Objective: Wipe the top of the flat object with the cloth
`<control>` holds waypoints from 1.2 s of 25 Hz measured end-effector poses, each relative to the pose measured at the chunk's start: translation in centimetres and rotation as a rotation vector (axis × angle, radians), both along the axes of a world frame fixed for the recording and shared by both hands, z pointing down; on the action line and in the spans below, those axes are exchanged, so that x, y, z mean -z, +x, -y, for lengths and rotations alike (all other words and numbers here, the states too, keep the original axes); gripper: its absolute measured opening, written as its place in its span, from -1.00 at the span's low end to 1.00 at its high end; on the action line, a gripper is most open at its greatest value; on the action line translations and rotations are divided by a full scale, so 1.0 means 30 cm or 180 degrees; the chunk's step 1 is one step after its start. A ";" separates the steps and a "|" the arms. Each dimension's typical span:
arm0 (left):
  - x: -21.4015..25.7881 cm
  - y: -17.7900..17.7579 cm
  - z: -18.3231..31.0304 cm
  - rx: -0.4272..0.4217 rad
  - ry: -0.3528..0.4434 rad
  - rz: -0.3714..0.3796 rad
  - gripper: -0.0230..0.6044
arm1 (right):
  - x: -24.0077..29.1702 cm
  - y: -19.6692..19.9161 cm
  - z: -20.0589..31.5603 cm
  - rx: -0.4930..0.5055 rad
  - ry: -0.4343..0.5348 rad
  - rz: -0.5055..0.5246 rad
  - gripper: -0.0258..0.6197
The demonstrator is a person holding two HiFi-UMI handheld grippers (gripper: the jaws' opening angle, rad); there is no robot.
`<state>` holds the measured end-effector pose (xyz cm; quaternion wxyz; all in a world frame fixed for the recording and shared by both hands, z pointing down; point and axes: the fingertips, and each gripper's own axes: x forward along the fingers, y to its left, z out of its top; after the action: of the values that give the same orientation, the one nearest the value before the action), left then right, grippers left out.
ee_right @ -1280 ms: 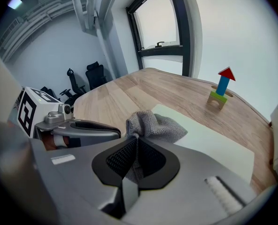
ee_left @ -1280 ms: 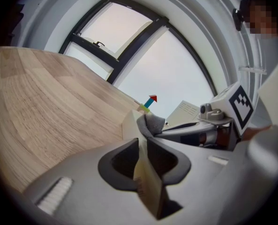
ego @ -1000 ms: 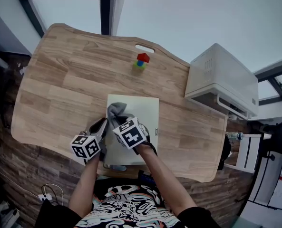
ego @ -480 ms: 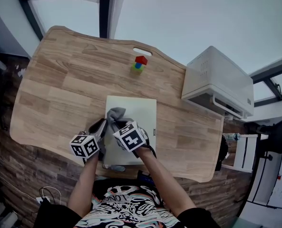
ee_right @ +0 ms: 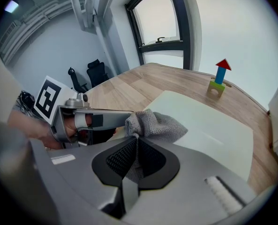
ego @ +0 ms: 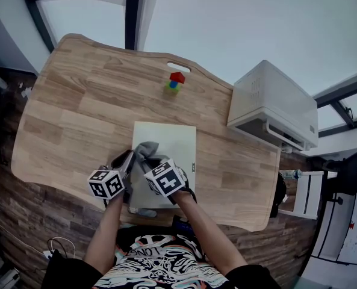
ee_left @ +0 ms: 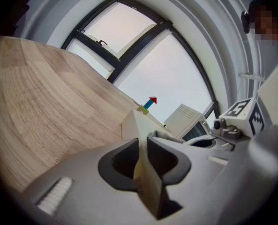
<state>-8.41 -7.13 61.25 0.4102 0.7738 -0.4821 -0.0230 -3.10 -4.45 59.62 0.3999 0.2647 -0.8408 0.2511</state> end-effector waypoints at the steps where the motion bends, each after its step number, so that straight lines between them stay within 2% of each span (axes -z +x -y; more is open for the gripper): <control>1: 0.000 0.000 -0.001 0.0000 0.0000 -0.0002 -0.56 | 0.000 0.000 -0.006 0.0006 -0.0001 -0.0001 -0.89; 30: 0.003 -0.002 0.000 0.0004 0.0009 -0.0031 -0.56 | 0.001 0.011 -0.094 0.0071 -0.0059 0.0020 -0.89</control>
<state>-8.46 -7.14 61.16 0.4115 0.7739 -0.4805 -0.0277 -2.77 -1.64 59.59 0.4025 0.2507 -0.8426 0.2553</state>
